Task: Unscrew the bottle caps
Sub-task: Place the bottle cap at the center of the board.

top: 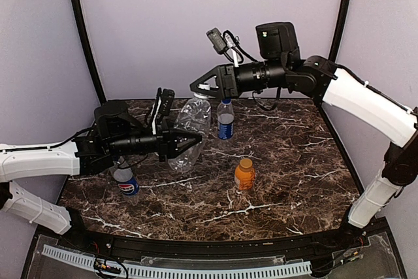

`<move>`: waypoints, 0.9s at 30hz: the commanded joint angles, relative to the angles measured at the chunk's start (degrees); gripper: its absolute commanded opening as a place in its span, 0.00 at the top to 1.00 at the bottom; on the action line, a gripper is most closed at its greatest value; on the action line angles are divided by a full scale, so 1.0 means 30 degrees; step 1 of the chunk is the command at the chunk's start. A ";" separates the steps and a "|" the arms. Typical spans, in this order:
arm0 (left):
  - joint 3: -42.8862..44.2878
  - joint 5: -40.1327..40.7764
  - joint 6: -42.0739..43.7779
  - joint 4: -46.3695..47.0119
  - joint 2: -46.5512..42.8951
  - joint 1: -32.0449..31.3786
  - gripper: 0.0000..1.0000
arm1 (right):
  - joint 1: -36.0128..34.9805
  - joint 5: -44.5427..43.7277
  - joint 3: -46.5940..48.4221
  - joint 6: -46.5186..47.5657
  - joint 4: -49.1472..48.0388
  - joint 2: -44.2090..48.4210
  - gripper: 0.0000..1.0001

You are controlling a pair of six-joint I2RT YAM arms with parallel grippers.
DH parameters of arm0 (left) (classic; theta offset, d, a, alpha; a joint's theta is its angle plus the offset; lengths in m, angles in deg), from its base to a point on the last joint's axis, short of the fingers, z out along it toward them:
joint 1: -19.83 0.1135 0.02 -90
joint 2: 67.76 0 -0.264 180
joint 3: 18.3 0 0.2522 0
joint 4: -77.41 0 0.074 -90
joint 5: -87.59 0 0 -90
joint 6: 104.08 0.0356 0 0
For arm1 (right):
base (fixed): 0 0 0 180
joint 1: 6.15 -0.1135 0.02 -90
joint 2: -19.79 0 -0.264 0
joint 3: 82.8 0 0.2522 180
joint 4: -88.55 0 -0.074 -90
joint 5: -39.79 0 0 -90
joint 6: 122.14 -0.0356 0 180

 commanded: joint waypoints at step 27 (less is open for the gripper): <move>-0.0966 -0.9366 -0.1944 0.4373 -0.0091 -0.0043 0.67 | 0.2866 1.5073 -0.1297 0.6664 -0.3805 0.0641 0.69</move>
